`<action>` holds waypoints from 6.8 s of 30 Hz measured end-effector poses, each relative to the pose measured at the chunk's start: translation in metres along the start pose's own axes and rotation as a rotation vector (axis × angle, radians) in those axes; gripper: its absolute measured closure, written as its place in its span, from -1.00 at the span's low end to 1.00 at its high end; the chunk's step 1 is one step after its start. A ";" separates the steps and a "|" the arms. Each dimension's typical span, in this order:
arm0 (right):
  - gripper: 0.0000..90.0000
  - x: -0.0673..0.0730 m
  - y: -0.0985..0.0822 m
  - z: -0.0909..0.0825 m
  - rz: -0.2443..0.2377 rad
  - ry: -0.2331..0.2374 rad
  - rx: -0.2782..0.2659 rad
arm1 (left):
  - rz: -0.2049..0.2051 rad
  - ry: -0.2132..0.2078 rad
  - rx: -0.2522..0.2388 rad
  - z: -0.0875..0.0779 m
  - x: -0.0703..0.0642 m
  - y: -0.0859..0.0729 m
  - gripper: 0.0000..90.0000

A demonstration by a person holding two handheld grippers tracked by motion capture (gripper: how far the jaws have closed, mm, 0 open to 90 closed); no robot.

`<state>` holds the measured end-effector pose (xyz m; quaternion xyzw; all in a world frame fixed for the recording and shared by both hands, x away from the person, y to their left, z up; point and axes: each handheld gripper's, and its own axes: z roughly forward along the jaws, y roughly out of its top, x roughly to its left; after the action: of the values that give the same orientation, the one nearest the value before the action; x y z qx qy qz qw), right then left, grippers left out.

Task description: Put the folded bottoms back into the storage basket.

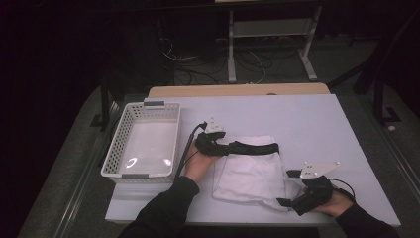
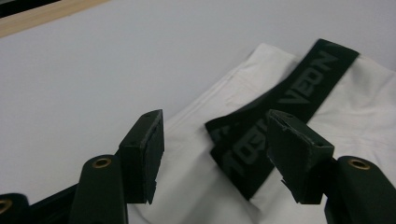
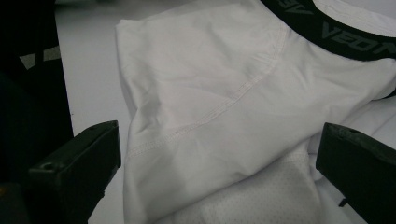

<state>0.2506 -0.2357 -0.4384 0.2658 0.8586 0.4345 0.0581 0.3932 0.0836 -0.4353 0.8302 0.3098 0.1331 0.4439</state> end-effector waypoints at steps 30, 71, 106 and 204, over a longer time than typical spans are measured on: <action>-0.99 0.001 0.000 0.000 -0.003 0.016 -0.008 | -0.008 0.008 0.115 0.026 0.018 -0.005 0.48; 0.13 0.017 -0.012 0.001 -0.079 0.038 0.163 | -0.072 0.069 0.128 0.019 0.024 -0.008 0.90; 0.85 0.002 0.019 -0.014 -0.092 0.015 0.018 | -0.115 -0.036 0.001 -0.001 0.018 0.005 0.90; 0.87 0.025 0.294 0.102 -0.273 0.225 -0.198 | -0.139 0.108 -0.141 -0.203 0.160 0.044 0.90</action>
<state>0.3821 -0.0084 -0.2691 0.0896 0.8407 0.5320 0.0460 0.4337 0.2990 -0.2922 0.7652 0.3798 0.1680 0.4919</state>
